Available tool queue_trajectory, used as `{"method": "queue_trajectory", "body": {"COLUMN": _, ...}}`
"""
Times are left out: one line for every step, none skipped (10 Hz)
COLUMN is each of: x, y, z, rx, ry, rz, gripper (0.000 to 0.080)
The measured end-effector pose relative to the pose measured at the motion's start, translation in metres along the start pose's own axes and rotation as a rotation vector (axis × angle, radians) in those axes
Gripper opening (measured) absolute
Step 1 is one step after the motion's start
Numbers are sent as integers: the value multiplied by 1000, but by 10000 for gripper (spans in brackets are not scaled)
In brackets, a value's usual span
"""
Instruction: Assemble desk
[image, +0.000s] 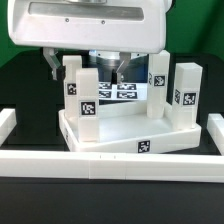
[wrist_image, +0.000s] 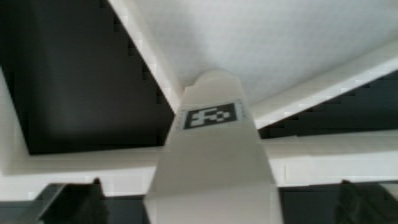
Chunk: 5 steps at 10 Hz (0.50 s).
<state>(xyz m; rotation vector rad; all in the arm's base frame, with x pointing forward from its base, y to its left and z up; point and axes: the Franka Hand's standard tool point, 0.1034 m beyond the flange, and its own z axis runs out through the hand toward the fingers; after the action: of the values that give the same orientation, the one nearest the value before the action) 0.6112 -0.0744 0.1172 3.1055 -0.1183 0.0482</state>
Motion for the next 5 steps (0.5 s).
{"method": "queue_trajectory", "body": {"x": 0, "y": -1, "z": 0, "rx": -1, "ry": -1, "rz": -95, "gripper": 649}}
{"method": "queue_trajectory", "body": {"x": 0, "y": 0, "z": 0, "rx": -1, "ry": -1, "rz": -135, "gripper": 649}}
{"method": "queue_trajectory", "body": {"x": 0, "y": 0, "z": 0, "rx": -2, "ry": -1, "rz": -161, "gripper": 621}}
{"method": "queue_trajectory", "body": {"x": 0, "y": 1, "z": 0, "rx": -2, "ry": -1, "rz": -168, "gripper": 621}}
{"method": "queue_trajectory", "body": {"x": 0, "y": 1, "z": 0, "rx": -2, "ry": -1, "rz": -167, "gripper": 449}}
